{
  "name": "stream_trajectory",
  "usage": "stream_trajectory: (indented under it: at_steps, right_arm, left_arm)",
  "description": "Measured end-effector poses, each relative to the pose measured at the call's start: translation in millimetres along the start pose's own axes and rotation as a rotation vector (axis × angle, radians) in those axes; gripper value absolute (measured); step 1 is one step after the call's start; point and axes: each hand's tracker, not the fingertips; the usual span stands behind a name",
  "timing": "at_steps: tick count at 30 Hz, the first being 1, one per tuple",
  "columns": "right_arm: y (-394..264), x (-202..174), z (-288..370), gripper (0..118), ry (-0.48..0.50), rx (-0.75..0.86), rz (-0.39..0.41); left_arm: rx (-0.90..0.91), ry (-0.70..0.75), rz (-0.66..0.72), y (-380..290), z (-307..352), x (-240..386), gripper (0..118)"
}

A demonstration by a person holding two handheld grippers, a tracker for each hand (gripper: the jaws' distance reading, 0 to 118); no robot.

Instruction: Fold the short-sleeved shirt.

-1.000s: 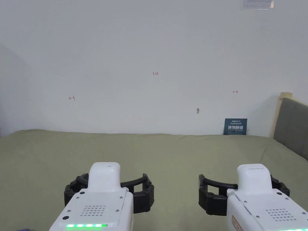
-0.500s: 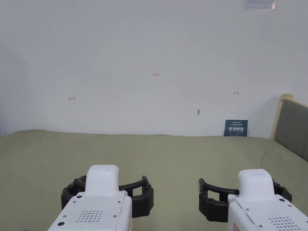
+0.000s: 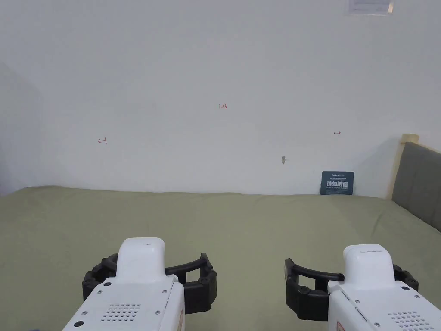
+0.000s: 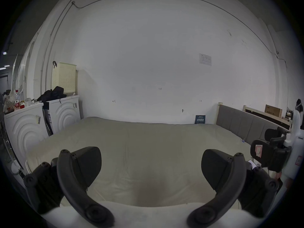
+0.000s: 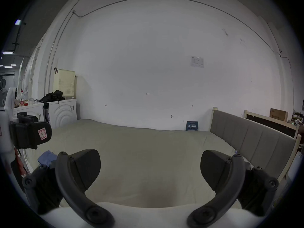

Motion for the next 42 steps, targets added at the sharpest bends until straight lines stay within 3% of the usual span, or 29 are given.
stream_trajectory:
  at_steps: [4, 10, 28, 34, 38, 42]
  right_arm:
    - [2, -4, -2, 118, 0.035, -0.038, 0.003]
    - [5, -8, -1, 118, -0.008, -0.016, -0.029]
    - [14, -7, -2, 118, 0.065, -0.073, -0.08]
    - [14, -8, -2, 118, 0.063, -0.075, -0.073]
    - [11, -15, 0, 118, 0.007, -0.052, -0.03]
    - [12, -13, -1, 118, 0.038, -0.065, -0.043]
  left_arm:
    - [-0.008, -0.009, 0.008, -1, 1, 0, 118]
    - [-0.007, -0.005, -0.001, 1, 3, 0, 118]
    - [0.0, -0.018, 0.019, 6, 7, 0, 118]
    - [0.006, -0.023, 0.027, 8, 9, -2, 118]
    - [0.017, -0.018, 0.042, 7, 11, -3, 118]
    - [0.012, -0.023, 0.029, 8, 11, -2, 118]
